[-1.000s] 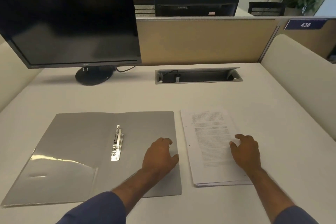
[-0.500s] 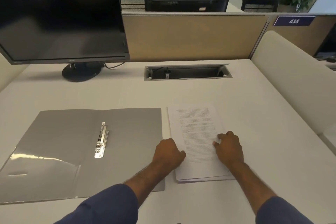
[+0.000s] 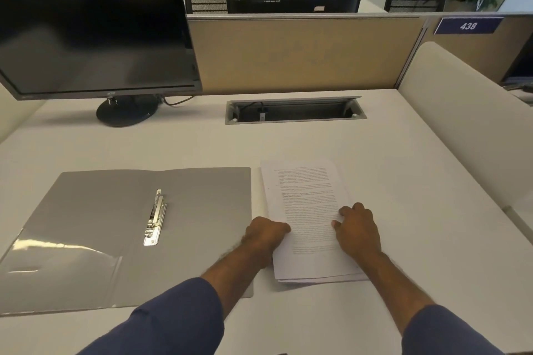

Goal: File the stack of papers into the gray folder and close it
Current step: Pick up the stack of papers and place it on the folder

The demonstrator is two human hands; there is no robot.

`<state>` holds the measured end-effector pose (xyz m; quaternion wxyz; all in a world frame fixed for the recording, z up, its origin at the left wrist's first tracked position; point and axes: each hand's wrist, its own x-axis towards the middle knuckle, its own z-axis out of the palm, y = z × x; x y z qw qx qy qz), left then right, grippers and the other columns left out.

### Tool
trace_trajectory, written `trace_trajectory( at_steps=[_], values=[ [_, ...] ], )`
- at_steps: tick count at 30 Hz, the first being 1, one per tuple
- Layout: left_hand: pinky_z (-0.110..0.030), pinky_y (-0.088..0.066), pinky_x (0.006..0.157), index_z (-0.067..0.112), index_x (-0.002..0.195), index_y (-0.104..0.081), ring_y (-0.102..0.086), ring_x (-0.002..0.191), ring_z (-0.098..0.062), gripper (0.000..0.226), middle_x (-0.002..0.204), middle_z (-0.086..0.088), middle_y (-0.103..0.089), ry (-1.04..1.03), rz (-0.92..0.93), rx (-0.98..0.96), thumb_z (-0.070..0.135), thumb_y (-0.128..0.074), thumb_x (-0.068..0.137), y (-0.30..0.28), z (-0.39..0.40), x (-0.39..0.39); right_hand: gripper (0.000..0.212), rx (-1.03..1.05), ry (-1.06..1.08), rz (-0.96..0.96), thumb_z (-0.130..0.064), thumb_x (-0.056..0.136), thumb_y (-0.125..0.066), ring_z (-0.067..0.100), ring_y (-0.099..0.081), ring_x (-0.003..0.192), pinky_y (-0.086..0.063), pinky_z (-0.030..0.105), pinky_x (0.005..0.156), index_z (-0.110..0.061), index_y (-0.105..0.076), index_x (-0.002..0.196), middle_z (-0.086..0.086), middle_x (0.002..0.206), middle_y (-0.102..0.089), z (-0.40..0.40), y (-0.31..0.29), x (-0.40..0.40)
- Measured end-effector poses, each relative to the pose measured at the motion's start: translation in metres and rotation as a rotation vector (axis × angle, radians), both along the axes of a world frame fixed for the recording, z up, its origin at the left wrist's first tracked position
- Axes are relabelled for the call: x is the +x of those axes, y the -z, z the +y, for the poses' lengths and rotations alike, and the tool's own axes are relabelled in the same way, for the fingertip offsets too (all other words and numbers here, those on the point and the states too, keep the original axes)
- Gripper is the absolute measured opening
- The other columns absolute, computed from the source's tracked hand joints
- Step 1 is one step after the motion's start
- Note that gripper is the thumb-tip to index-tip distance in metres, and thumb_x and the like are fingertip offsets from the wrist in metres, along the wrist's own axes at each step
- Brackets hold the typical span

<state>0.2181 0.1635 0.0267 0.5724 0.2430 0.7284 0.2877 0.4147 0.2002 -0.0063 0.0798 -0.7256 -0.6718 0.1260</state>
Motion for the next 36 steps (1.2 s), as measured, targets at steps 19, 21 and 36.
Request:
trace_trajectory(
  at_steps=[19, 21, 36],
  values=[
    [-0.03, -0.059, 0.069, 0.013, 0.105, -0.064, -0.07, 0.093, -0.021, 0.029, 0.11, -0.003, -0.071, -0.022, -0.166, 0.159, 0.009, -0.079, 0.081, -0.011, 0.014, 0.018, 0.032, 0.039, 0.005, 0.028, -0.03, 0.093, -0.057, 0.028, -0.048, 0.11, -0.047, 0.036, 0.086, -0.011, -0.06, 0.119, 0.01, 0.117, -0.054, -0.001, 0.001, 0.003],
    [-0.033, -0.059, 0.069, 0.013, 0.105, -0.06, -0.069, 0.094, -0.023, 0.031, 0.108, -0.003, -0.07, -0.035, -0.16, 0.176, 0.012, -0.08, 0.081, -0.009, 0.013, 0.018, 0.032, 0.042, 0.004, 0.029, -0.03, 0.093, -0.057, 0.028, -0.049, 0.11, -0.047, 0.037, 0.086, -0.011, -0.06, 0.119, 0.01, 0.117, -0.054, -0.001, 0.002, 0.003],
    [-0.041, -0.058, 0.084, 0.013, 0.134, -0.04, -0.064, 0.105, -0.028, 0.06, 0.121, -0.008, -0.06, -0.171, -0.04, 0.234, 0.011, -0.076, 0.086, 0.0, 0.007, 0.015, 0.033, 0.038, 0.029, 0.021, -0.032, 0.094, -0.054, 0.026, -0.049, 0.111, -0.046, 0.037, 0.084, -0.015, -0.061, 0.121, 0.008, 0.117, -0.055, -0.006, 0.0, 0.002]
  ],
)
